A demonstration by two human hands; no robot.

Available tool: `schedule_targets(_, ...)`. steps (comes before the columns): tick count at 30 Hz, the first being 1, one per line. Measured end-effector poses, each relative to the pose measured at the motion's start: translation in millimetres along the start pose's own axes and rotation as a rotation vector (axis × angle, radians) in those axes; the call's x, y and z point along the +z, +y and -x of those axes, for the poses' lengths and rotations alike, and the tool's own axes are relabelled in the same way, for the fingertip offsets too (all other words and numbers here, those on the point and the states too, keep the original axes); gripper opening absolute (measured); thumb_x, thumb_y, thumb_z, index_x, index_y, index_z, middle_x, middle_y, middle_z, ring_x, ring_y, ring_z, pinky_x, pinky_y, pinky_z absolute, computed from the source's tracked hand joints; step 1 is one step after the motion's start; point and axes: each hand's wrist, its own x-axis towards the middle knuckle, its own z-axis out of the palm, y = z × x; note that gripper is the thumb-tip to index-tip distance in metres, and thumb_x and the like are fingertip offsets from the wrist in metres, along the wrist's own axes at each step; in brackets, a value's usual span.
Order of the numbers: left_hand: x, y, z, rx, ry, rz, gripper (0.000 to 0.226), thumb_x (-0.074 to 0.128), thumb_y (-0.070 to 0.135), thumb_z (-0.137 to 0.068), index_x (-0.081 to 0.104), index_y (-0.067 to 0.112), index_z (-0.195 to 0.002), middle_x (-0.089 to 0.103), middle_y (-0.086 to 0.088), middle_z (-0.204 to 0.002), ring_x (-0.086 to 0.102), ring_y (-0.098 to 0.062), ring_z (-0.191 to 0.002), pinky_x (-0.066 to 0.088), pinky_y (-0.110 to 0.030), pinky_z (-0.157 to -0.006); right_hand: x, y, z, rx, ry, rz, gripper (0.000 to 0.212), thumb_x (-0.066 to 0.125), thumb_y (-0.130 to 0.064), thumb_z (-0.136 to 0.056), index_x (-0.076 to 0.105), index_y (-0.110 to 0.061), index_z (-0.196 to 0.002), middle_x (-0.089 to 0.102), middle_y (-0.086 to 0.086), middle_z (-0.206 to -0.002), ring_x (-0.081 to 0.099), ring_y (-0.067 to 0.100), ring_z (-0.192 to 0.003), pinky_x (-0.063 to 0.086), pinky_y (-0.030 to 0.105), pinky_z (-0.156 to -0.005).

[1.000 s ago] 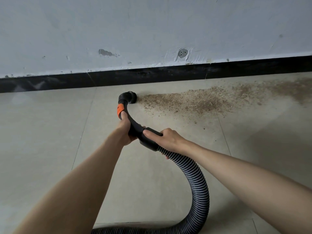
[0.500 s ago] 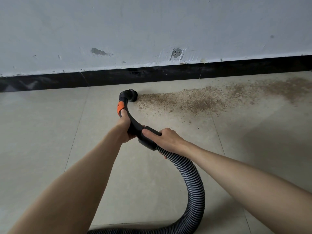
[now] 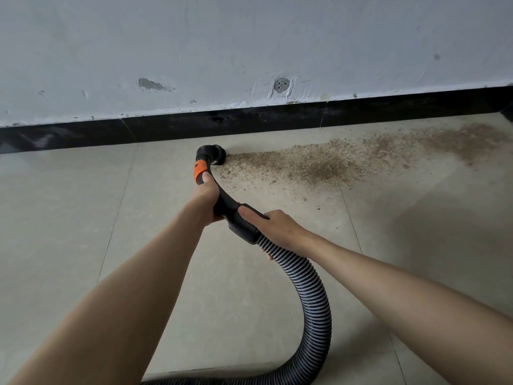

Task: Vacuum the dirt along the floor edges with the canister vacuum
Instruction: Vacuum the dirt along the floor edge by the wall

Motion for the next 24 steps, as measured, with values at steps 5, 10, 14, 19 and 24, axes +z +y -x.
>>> schedule_targets(5, -2.2, -0.3, -2.7, -0.013, -0.003, -0.044, 0.062, 0.023, 0.060, -0.098, 0.043, 0.004, -0.117, 0.057, -0.011, -0.084, 0.060, -0.024, -0.070, 0.047, -0.036, -0.048, 1.0, -7.0, -1.8, -0.027, -0.028, 0.047, 0.064, 0.051, -0.071, -0.086, 0.059, -0.008, -0.077, 0.063, 0.008, -0.067, 0.061, 0.021, -0.054, 0.050, 0.030, -0.060)
schedule_targets(10, -3.2, 0.6, -2.8, 0.002, -0.018, -0.082, 0.061, 0.023, 0.059, -0.098, 0.043, 0.004, -0.113, 0.059, -0.012, -0.083, 0.061, -0.024, -0.069, 0.047, -0.034, -0.048, 3.9, -23.5, -8.8, 0.005, -0.100, -0.014, 0.060, 0.063, -0.063, -0.084, 0.058, -0.004, -0.096, 0.064, 0.015, -0.077, 0.066, 0.029, -0.064, 0.058, 0.041, -0.067)
schedule_targets(14, -1.8, 1.6, -3.6, -0.018, -0.038, -0.070, 0.061, 0.023, 0.060, -0.098, 0.042, 0.004, -0.113, 0.059, -0.012, -0.084, 0.060, -0.025, -0.070, 0.047, -0.034, -0.049, 7.4, -23.6, -12.1, 0.011, -0.063, 0.057, 0.053, 0.063, -0.060, -0.085, 0.057, -0.008, -0.087, 0.065, 0.013, -0.066, 0.065, 0.024, -0.051, 0.057, 0.034, -0.056)
schedule_targets(19, 8.7, 1.2, -5.6, 0.018, -0.009, -0.065, 0.061, 0.023, 0.057, -0.099, 0.043, 0.004, -0.122, 0.058, -0.014, -0.092, 0.062, -0.028, -0.084, 0.053, -0.040, -0.066, 5.2, -15.0, -11.0, 0.030, 0.012, -0.076, 0.048, 0.066, -0.053, -0.085, 0.056, -0.006, -0.081, 0.060, 0.011, -0.060, 0.058, 0.025, -0.043, 0.049, 0.028, -0.045)
schedule_targets(24, 21.7, -1.4, -5.1, 0.045, -0.002, -0.084, 0.060, 0.025, 0.054, -0.099, 0.042, 0.006, -0.131, 0.058, -0.014, -0.113, 0.062, -0.031, -0.101, 0.052, -0.040, -0.061, -1.0, -6.5, -5.9, 0.039, 0.048, -0.125, 0.048, 0.067, -0.051, -0.085, 0.057, -0.004, -0.080, 0.058, 0.011, -0.057, 0.056, 0.024, -0.040, 0.047, 0.027, -0.042)
